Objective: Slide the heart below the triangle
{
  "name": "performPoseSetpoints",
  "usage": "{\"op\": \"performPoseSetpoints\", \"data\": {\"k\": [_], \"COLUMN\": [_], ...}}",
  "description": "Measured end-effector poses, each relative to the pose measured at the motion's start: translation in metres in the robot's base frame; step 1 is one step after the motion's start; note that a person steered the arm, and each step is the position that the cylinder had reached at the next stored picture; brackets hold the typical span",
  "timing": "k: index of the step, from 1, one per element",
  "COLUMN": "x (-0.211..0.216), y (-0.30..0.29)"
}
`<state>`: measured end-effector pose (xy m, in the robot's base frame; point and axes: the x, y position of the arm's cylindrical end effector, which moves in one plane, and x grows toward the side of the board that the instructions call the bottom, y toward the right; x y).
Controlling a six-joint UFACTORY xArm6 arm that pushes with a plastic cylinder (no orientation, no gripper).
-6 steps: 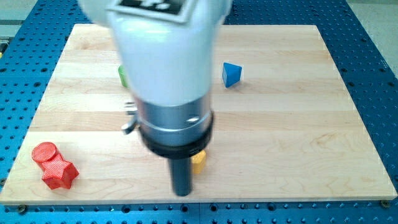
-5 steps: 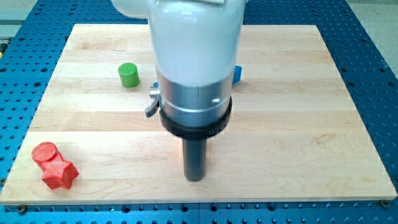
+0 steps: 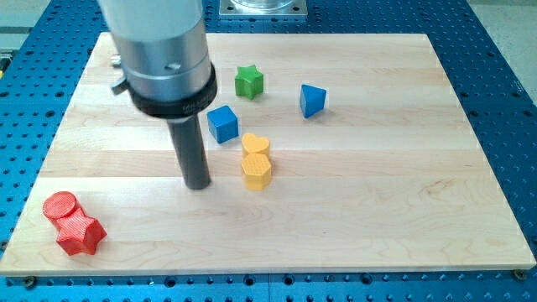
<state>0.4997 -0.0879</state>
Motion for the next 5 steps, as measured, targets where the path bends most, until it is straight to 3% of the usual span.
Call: {"op": "performPoseSetpoints", "data": {"k": [2, 3, 5], "x": [-0.038, -0.048, 0.004], "y": [0.095, 0.117, 0.122]}}
